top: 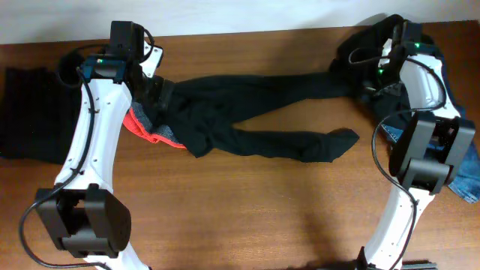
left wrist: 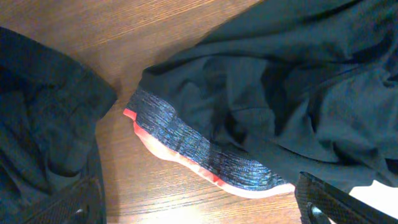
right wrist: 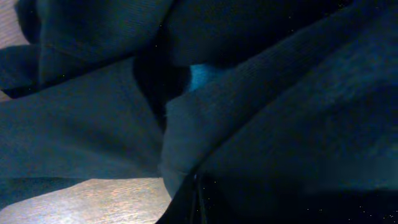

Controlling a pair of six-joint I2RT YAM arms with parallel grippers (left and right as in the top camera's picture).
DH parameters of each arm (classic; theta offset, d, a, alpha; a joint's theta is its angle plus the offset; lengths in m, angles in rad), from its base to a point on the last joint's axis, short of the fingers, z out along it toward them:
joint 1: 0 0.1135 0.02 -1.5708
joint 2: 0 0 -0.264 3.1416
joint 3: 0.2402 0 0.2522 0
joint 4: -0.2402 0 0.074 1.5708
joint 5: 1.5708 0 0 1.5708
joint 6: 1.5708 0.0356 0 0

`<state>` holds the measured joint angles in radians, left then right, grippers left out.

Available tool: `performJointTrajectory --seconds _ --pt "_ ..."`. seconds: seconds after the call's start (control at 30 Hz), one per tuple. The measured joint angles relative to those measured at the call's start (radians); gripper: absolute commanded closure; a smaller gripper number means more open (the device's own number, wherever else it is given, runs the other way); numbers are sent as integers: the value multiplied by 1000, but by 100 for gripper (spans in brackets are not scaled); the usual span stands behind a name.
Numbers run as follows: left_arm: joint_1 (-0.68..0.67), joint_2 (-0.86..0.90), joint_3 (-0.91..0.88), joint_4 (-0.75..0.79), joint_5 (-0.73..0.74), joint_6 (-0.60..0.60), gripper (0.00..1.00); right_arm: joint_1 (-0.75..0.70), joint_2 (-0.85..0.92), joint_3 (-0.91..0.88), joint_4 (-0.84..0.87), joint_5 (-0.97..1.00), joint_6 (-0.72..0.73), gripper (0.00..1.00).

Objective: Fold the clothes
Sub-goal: 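Pull the upper trouser leg rightward with the right gripper to straighten it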

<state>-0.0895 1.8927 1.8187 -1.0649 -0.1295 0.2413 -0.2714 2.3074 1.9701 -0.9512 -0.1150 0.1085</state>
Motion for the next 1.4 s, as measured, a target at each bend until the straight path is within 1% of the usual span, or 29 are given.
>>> performJointTrajectory --seconds 0.3,0.63,0.8,1.0,1.13,1.2,1.37,1.4 --pt "0 0 0 0 0 0 1 -80 44 0 -18 -59 0 96" --pt "0 0 0 0 0 0 1 -255 44 0 -55 -72 -4 96" --pt "0 0 0 0 0 0 1 -257 44 0 -55 -55 -4 96" --pt "0 0 0 0 0 0 1 -206 50 19 -75 -28 -3 96" --pt "0 0 0 0 0 0 1 -160 65 130 -148 -21 -3 96" --pt "0 0 0 0 0 0 1 -140 67 219 -186 -21 -3 96" --pt "0 0 0 0 0 0 1 -113 66 506 -326 -21 -4 96" --pt "0 0 0 0 0 0 1 -113 65 525 -335 -21 -4 96"
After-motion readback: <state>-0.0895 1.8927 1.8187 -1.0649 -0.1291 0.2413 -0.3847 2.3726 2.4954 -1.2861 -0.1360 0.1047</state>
